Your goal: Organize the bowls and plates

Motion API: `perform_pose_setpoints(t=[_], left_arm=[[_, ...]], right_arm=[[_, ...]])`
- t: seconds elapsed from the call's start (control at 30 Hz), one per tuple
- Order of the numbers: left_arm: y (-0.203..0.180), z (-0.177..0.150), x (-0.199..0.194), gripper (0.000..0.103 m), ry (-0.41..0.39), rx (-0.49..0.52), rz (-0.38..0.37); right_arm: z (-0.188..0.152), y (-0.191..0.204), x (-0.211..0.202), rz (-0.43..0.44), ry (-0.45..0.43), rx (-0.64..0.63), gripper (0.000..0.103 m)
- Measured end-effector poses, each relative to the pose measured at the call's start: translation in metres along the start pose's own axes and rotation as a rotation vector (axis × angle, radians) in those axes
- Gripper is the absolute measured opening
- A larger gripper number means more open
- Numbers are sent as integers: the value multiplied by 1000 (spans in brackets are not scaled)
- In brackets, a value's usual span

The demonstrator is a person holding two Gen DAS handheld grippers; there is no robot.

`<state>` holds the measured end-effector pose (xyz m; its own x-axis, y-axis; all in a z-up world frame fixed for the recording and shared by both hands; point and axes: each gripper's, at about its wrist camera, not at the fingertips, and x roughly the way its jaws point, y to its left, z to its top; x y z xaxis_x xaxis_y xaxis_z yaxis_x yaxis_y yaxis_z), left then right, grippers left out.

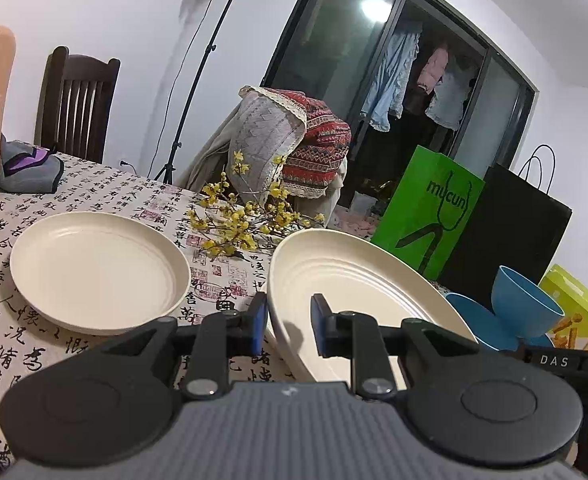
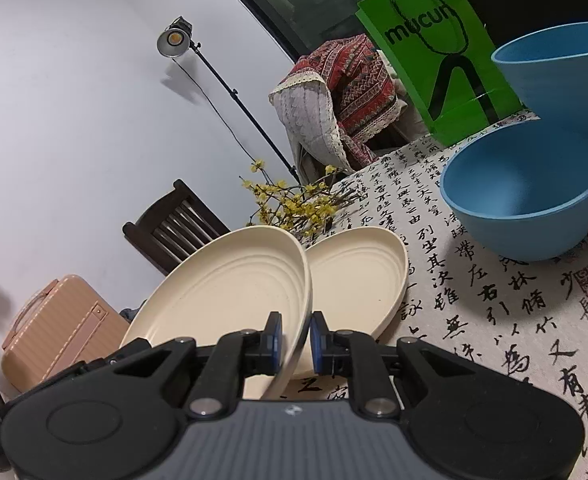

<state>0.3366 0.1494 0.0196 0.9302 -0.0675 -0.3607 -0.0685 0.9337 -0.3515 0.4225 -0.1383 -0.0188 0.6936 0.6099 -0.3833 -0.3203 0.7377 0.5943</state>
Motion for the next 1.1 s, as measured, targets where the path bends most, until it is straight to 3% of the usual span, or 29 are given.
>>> perform_pose_setpoints(t=[1.1], left_arm=[[-31,-15,-53,23,-7,28,19]], right_arm=[[-19,5,-61,17,-42,8,15]])
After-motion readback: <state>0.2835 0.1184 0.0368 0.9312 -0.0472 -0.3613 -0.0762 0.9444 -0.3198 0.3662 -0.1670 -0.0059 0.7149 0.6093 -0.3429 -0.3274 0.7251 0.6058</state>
